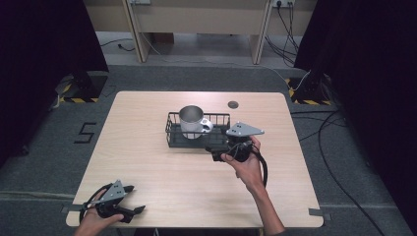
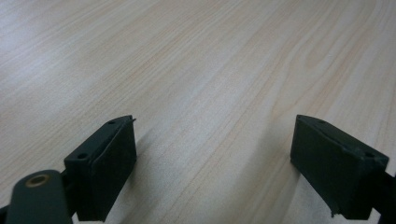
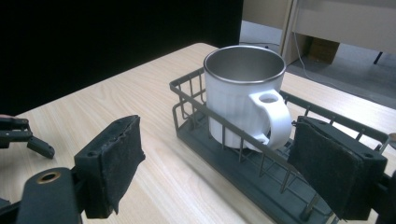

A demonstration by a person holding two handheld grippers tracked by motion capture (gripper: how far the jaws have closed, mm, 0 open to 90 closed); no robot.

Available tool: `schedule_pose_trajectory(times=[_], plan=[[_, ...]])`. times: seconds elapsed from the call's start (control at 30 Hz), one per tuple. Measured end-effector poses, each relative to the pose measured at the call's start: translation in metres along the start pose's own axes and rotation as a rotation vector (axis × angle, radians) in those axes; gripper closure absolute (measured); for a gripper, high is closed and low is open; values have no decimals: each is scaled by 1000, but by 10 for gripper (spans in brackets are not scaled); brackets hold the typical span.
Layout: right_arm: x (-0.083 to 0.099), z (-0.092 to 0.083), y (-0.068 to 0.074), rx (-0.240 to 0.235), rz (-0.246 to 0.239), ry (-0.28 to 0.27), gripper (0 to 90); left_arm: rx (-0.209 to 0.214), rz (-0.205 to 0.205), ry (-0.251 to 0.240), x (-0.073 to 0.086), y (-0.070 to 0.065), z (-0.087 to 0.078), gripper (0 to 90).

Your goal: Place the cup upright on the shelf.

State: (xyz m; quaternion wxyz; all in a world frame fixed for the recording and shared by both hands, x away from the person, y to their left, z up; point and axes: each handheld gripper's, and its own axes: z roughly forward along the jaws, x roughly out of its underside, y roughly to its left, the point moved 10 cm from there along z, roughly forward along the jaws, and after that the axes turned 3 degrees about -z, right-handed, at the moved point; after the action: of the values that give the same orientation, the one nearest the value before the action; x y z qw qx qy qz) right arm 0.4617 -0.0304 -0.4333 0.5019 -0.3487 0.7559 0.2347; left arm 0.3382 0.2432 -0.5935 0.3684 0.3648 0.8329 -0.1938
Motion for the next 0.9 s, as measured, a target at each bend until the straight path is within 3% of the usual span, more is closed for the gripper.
schedule_pose_trajectory(times=[0.33,0.9], plan=[[9,-5,5,13,-1,5,168,-1,-1,0,0,0,0,137],[25,-11,21,-23,25,-11,168,-1,0,2,0,0,0,137]])
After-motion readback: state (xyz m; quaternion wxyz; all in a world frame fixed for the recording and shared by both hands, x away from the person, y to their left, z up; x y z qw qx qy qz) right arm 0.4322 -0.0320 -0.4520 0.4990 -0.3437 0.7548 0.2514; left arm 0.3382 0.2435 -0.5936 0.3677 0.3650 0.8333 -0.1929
